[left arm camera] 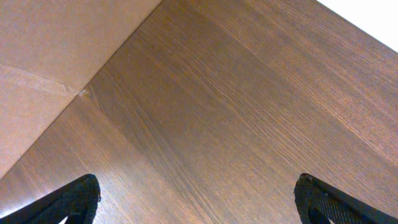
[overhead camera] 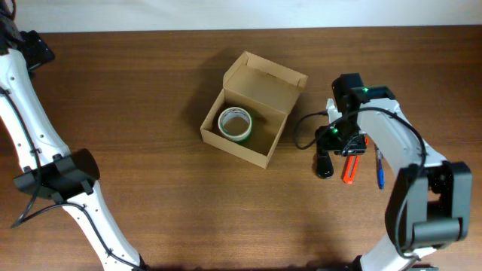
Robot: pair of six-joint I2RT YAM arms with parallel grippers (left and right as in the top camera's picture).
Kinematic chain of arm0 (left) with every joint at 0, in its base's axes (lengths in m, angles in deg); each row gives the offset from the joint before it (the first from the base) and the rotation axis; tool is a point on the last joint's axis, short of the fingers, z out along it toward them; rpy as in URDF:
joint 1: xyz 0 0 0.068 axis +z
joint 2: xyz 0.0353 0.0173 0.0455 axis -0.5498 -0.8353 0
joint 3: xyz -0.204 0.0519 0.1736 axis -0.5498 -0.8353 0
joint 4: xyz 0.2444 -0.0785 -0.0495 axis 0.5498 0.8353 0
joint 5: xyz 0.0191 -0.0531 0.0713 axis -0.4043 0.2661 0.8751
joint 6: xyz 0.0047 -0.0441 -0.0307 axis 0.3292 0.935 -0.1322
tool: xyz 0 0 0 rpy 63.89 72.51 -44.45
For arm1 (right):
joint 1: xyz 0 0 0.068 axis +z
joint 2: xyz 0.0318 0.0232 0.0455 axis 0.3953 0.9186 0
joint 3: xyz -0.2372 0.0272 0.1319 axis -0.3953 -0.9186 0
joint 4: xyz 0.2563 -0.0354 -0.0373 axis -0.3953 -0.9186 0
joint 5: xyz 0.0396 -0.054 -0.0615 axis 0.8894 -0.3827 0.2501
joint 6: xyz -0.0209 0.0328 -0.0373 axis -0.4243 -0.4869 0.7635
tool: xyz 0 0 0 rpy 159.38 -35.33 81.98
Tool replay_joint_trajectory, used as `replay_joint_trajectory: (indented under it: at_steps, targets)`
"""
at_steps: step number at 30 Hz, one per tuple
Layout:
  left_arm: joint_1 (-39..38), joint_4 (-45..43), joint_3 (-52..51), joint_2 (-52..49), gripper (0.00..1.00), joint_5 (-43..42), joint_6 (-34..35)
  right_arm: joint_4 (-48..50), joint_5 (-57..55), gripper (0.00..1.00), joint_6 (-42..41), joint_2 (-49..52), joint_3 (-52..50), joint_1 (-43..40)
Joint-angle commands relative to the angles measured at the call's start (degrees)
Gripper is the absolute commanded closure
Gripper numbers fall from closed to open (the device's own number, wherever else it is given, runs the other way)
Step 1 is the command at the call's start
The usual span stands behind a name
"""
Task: Pack container
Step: 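Lower the right gripper onto the black utility knife and grasp it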
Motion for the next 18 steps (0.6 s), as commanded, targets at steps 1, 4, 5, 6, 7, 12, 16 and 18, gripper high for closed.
replay_joint_trajectory:
  at_steps: [1,4,5,6,7,12,16,18]
  targets:
    - [0.0,0.1,-0.4,1.1,0.00,-0.2,-0.2,0.3,0.5,0.34,-0.3,2.5,-0.6,1.0]
    - [0.0,0.1,-0.4,1.1,0.00,-0.2,-0.2,0.5,0.5,0.35,-0.3,3.9,-0.6,1.6]
    - [0.0,0.1,-0.4,1.1,0.00,-0.2,-0.2,0.9,0.5,0.35,-0.3,4.3,-0.8,1.7]
    - [0.0,0.1,-0.4,1.1,0.00,-0.2,-0.2,1.2,0.5,0.35,-0.3,4.3,-1.0,1.9]
    - [0.0,0.1,-0.4,1.1,0.00,-0.2,-0.2,1.6,0.6,0.35,-0.3,4.4,-1.4,2.1]
    - [0.0,0.1,-0.4,1.1,0.00,-0.2,-0.2,3.8,0.7,0.35,-0.3,4.4,-5.2,2.3]
    - [0.0,0.1,-0.4,1.1,0.00,-0.2,-0.2,6.2,0.7,0.35,-0.3,4.4,-8.0,2.3]
    - [0.0,0.1,-0.4,1.1,0.00,-0.2,-0.2,6.8,0.7,0.35,-0.3,4.4,-8.7,2.3]
